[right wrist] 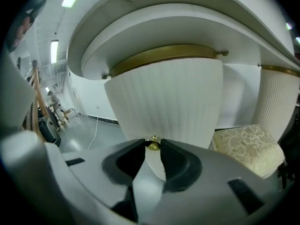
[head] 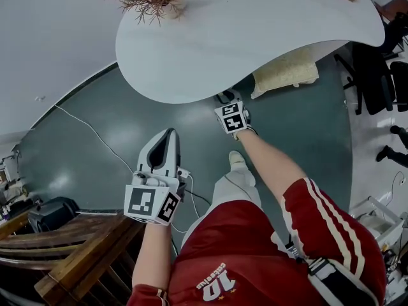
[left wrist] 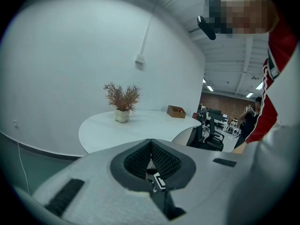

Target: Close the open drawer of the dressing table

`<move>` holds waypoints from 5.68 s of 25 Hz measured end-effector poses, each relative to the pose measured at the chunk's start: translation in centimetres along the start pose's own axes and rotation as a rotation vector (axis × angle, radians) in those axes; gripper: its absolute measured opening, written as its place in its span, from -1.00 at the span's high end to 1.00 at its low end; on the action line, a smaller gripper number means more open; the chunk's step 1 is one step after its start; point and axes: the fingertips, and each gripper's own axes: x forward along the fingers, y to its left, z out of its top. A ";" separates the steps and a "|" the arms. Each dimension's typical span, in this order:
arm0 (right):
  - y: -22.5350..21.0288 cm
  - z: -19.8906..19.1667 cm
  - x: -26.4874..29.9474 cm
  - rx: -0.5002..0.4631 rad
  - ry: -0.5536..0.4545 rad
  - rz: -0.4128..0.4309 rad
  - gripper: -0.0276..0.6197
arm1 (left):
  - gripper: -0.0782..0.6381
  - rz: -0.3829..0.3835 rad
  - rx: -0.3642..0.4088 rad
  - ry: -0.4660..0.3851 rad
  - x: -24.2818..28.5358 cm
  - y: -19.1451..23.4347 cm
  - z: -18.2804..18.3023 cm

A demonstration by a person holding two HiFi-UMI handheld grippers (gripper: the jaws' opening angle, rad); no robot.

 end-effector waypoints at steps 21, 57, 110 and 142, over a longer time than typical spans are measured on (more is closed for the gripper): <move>-0.4 1.6 2.0 -0.040 -0.060 0.001 0.59 | 0.77 0.048 0.016 -0.008 0.3 1.1 0.0; 5.5 1.4 -17.3 -0.080 0.018 -0.085 0.43 | 0.77 0.040 0.038 -0.047 -15.8 -0.8 -0.8; 25.0 22.1 -67.0 -0.211 -0.644 -0.105 0.48 | 0.77 -0.209 0.185 -0.527 -42.3 -17.2 16.5; 19.1 23.1 -74.2 -0.207 -0.722 0.062 0.91 | 0.77 -0.158 0.178 -0.506 -39.3 -24.8 17.1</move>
